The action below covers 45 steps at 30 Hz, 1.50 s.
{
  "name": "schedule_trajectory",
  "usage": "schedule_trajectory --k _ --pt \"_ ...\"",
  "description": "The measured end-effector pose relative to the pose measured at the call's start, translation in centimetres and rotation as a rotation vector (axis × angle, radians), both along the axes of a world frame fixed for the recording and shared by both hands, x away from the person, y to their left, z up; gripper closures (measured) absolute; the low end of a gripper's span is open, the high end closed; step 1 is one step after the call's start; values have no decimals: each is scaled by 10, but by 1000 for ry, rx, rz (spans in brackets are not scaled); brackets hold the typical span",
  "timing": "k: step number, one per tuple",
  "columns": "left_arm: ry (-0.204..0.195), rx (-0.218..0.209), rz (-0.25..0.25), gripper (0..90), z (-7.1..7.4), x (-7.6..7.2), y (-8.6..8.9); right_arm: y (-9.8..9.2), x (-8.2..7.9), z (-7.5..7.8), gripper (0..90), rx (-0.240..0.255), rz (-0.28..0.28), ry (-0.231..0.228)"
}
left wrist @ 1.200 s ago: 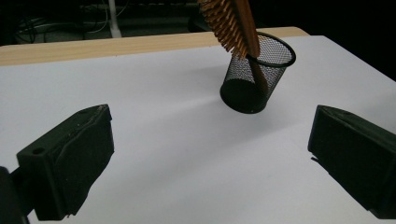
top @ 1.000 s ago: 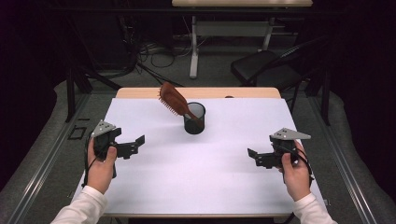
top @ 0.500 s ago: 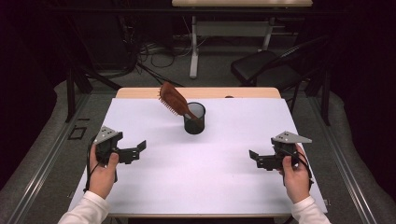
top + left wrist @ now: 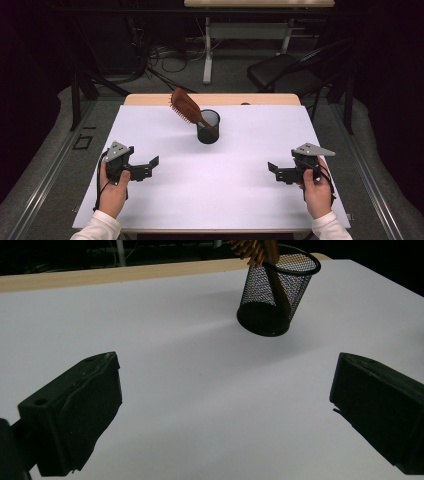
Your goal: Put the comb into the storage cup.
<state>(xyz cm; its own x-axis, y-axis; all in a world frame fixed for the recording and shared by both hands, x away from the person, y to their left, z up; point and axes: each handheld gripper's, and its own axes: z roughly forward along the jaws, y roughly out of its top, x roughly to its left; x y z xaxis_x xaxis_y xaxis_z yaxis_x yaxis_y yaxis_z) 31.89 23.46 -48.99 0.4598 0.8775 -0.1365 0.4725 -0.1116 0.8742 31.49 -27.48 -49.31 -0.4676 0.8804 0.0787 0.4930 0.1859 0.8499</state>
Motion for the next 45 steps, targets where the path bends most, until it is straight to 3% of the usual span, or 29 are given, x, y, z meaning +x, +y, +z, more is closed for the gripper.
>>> schedule_trajectory --k 16,21,34,45 --pt "-13 -2 10 6 -12 -10 7 -5 -5 -7 0 -14 -12 -4" --pt "-15 -23 17 6 -20 -13 9 -8 -8 -11 0 -17 -18 1" --pt "-29 0 14 5 -39 -17 11 -9 -12 -23 0 -23 -23 -18" --pt "-25 -45 34 6 -46 -17 18 -9 -14 -27 0 -14 -34 -42"
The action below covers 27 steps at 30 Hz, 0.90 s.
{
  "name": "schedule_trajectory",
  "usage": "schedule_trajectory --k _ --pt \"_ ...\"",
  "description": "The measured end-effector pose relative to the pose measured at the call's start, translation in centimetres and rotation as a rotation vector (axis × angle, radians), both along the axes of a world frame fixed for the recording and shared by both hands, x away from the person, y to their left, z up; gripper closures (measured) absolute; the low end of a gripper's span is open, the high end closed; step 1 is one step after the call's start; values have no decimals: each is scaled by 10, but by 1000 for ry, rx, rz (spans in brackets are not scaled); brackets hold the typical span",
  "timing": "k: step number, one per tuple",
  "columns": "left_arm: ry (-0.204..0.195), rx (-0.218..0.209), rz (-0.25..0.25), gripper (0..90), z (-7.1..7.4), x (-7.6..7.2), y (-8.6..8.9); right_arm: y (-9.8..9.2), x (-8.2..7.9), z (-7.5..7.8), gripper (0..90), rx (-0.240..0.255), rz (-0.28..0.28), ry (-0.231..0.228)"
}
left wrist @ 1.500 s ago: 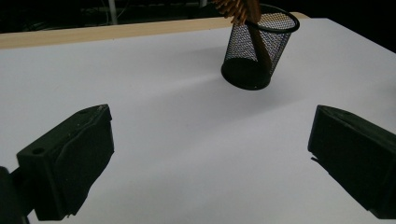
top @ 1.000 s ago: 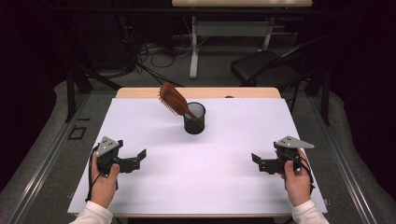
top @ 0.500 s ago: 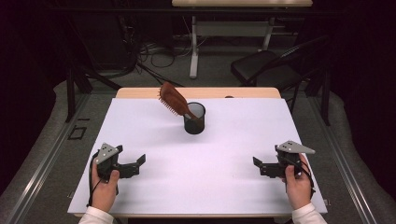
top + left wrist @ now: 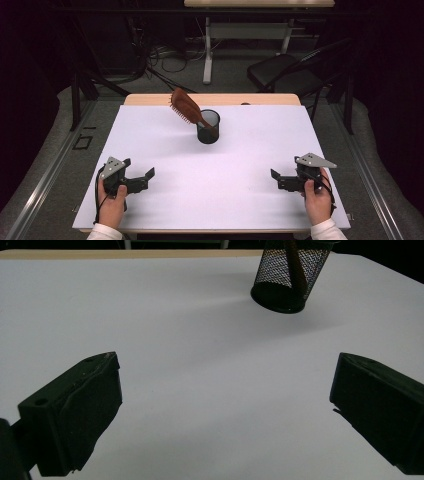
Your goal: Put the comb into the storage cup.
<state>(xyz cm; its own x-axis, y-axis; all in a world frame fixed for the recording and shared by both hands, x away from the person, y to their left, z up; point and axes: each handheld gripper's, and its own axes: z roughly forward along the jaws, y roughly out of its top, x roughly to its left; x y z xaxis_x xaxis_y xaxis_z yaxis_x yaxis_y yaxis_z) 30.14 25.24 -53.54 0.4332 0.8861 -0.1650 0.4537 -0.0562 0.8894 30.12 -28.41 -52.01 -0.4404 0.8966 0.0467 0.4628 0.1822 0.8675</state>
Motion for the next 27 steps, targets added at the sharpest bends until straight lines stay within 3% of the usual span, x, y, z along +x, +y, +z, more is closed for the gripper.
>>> schedule_trajectory --k 27 --pt "11 -2 12 5 -8 0 6 -2 0 -11 0 12 -15 9"
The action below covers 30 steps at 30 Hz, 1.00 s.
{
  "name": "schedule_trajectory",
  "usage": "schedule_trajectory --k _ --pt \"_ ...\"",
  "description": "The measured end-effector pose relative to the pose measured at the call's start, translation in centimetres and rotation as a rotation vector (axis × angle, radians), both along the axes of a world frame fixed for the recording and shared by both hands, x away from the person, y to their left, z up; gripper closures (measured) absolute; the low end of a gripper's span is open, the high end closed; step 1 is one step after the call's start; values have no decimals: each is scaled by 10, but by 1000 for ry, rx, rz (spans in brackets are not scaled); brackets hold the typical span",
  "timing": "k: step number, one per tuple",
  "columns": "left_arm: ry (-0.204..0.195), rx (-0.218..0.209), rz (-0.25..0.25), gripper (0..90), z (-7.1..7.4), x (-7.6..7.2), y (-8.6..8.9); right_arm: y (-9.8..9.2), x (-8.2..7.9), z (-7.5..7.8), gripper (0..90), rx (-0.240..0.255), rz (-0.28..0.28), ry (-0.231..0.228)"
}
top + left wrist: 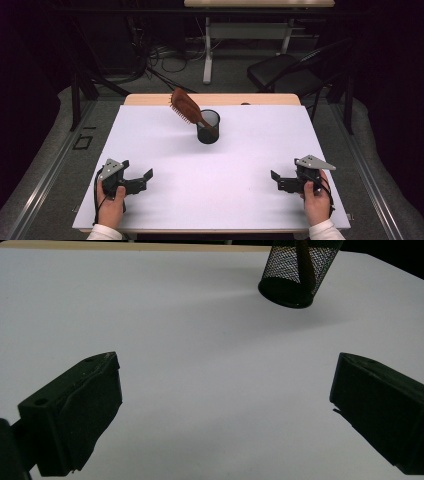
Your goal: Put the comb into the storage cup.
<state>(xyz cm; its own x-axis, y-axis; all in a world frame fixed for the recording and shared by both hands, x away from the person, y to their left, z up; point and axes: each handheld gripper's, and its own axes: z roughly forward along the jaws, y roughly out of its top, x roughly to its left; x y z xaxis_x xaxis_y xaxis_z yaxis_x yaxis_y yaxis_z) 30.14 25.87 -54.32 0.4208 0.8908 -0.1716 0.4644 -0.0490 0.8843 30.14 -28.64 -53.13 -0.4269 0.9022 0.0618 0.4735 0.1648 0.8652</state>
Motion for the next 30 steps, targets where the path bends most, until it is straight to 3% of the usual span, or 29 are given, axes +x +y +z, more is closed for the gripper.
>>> schedule_trajectory --k 30 --pt "-4 -6 7 6 0 0 2 -3 -1 -1 0 12 -16 -7"
